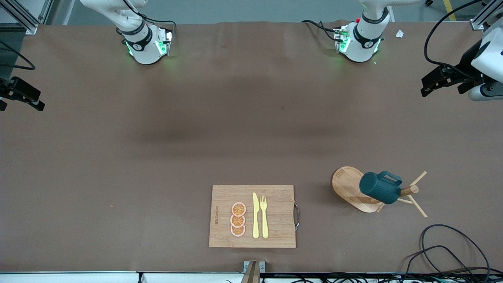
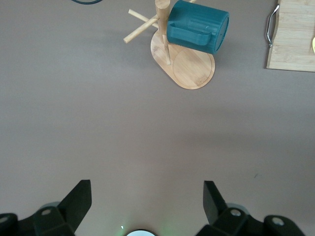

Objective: Transfer cup from left to right arm and place

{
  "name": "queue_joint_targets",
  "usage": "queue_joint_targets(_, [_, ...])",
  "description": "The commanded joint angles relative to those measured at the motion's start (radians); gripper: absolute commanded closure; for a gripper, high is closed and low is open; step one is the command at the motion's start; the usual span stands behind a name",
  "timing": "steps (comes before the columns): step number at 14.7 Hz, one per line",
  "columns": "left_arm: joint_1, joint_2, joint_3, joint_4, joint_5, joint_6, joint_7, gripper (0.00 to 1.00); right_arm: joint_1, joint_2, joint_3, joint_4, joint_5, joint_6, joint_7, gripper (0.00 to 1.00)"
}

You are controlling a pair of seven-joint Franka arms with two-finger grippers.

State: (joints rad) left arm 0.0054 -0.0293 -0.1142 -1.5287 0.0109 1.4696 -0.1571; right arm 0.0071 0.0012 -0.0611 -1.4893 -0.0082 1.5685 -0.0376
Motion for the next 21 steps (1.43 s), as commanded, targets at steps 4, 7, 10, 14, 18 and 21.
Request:
queue_joint_targets(4, [0.004,0.003,-0.001,0.021,-0.002,-0.017,0.015,0.0,-0.015,-0.018,0.014,-0.014,-0.016,-0.004,-0.01,0.0])
queue_joint_targets(7, [-0.002,0.017,-0.002,0.021,-0.012,-0.015,0.007,0.0,-0.016,-0.017,0.015,-0.012,-0.016,-0.004,-0.012,0.0])
queue_joint_targets(10, [-0.001,0.061,-0.002,0.061,-0.029,-0.017,0.005,0.0,-0.016,-0.017,0.015,-0.012,-0.016,-0.002,-0.012,0.0])
queue_joint_targets(14, [0.007,0.084,0.002,0.055,-0.049,-0.014,-0.031,0.0,-0.016,-0.018,0.015,-0.012,-0.016,-0.004,-0.01,0.0])
queue_joint_targets(18, [0.05,0.1,0.005,0.019,-0.178,0.06,-0.183,0.0,-0.018,-0.017,0.015,-0.012,-0.015,-0.001,-0.013,0.0])
queue_joint_targets(21, [0.067,0.1,0.004,-0.051,-0.224,0.155,-0.29,0.0,-0.018,-0.017,0.014,-0.012,-0.015,-0.004,-0.01,0.0])
